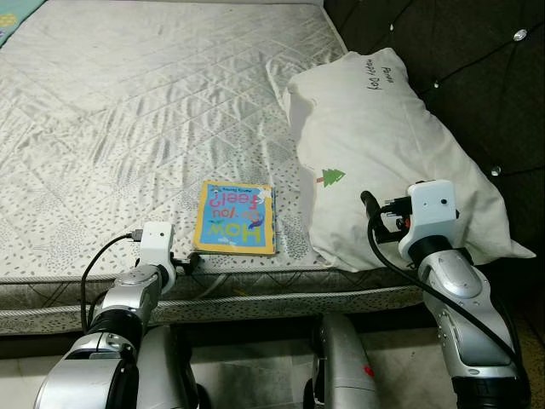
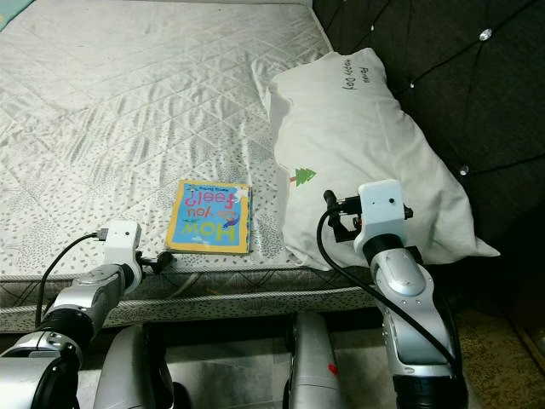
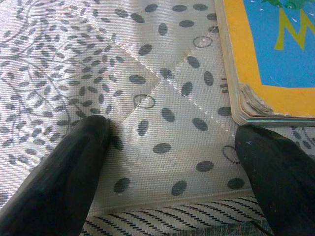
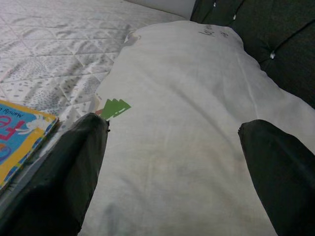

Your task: Clean up the room

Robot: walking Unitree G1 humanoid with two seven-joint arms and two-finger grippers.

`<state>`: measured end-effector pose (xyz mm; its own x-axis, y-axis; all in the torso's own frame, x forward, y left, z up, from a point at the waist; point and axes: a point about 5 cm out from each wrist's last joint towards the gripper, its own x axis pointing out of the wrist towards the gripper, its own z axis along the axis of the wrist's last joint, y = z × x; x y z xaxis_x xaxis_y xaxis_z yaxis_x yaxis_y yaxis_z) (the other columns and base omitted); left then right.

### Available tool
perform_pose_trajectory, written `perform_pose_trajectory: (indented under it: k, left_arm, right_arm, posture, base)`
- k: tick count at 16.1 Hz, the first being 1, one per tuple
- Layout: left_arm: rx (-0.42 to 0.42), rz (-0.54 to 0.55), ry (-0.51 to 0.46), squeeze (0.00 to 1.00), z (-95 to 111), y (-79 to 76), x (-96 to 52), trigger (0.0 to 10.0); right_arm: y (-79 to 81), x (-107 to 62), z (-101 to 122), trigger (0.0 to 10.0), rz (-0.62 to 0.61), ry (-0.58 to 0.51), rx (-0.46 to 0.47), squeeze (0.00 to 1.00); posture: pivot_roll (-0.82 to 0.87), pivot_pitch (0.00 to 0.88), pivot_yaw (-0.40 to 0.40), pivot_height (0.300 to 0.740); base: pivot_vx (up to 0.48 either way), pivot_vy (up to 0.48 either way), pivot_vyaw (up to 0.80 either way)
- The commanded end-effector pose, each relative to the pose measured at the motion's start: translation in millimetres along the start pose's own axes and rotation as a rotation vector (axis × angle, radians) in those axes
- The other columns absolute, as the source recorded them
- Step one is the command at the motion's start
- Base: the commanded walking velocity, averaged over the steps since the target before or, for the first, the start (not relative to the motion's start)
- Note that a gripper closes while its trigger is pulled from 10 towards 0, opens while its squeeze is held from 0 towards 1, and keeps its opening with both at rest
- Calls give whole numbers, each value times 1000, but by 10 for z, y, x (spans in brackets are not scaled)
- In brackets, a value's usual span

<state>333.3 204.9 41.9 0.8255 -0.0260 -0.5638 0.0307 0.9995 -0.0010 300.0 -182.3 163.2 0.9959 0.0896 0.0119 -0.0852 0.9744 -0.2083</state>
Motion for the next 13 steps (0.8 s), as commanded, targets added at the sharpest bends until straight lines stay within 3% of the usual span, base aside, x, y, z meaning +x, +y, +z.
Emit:
perform_pose_trajectory:
  k: [1,5,9,11,13]
  left_arm:
    - [-6,17,10,0,-32,16,-1,10000]
    - [23,-75,-124,0,90,-240,-58,10000]
    - [55,-154,-102,0,-91,-387,-232,10000]
    - [60,-183,-111,0,-136,-466,-435,10000]
    - [68,-179,-204,0,-83,-483,-653,10000]
  right_arm:
    - [-19,-2,-22,10000,0,6,-2,0]
    - [7,33,-26,10000,-1,-2,11,0]
    - [113,86,-22,10000,18,-15,30,0]
    - [135,108,-29,10000,20,-20,38,0]
    - [151,120,-36,10000,27,-25,68,0]
  posture:
    - [-219,98,-31,549]
    - [-194,73,-22,549]
    - [-165,52,-14,549]
    - [-153,42,-9,549]
    - [-140,19,-8,549]
  base:
    - [0,0,0]
    - [0,0,0]
    - [0,0,0]
    - [0,0,0]
    - [0,0,0]
